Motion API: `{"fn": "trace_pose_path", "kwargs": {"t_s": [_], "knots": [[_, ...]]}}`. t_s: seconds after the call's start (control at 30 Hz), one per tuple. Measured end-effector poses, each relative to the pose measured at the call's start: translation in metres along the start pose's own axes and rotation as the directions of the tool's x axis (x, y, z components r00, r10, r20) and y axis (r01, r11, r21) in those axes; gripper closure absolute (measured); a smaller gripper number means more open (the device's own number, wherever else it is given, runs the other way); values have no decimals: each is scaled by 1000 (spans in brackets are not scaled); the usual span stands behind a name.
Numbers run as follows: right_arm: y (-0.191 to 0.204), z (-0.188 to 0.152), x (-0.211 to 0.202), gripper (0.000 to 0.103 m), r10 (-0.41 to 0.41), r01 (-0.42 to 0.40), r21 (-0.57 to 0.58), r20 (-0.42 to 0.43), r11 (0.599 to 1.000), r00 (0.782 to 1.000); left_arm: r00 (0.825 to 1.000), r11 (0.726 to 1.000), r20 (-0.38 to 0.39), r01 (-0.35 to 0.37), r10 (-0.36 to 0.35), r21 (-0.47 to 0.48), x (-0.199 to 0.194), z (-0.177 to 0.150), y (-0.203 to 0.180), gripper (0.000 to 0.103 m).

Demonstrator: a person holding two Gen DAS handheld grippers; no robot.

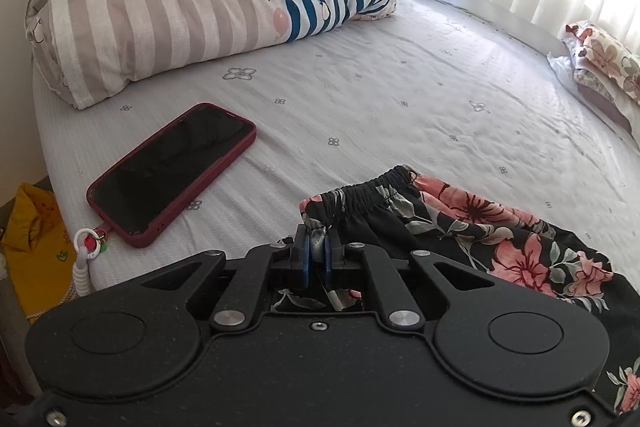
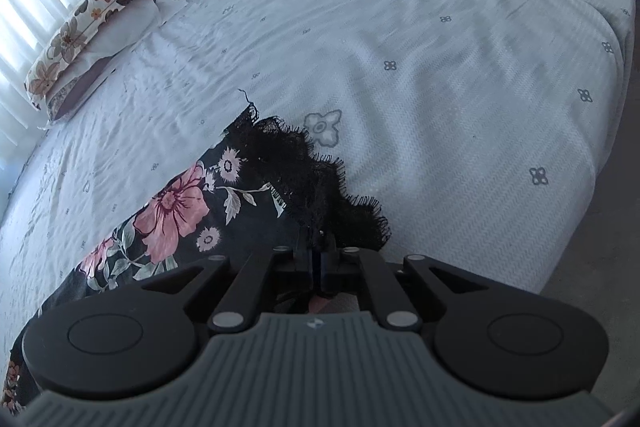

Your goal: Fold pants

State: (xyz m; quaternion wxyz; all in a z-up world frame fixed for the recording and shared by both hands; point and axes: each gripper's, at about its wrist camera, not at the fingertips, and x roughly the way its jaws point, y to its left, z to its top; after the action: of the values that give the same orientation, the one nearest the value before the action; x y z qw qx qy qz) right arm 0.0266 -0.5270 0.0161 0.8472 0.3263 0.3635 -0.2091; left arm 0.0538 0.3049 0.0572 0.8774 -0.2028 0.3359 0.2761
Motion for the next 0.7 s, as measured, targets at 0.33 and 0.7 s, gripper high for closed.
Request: {"fn": "trace_pose_path", "kwargs": {"t_s": [0.33,0.7], "knots": [[6,-3,-28,42,41,-37,-91,43,995,998,1000,1000,6,24,-24,5,-11,-1,-4,49],[-2,-5,-94,23,68,-44,-158,146,986,987,987,976,108,94,-117,198,-52,-4,-53,22]]}}
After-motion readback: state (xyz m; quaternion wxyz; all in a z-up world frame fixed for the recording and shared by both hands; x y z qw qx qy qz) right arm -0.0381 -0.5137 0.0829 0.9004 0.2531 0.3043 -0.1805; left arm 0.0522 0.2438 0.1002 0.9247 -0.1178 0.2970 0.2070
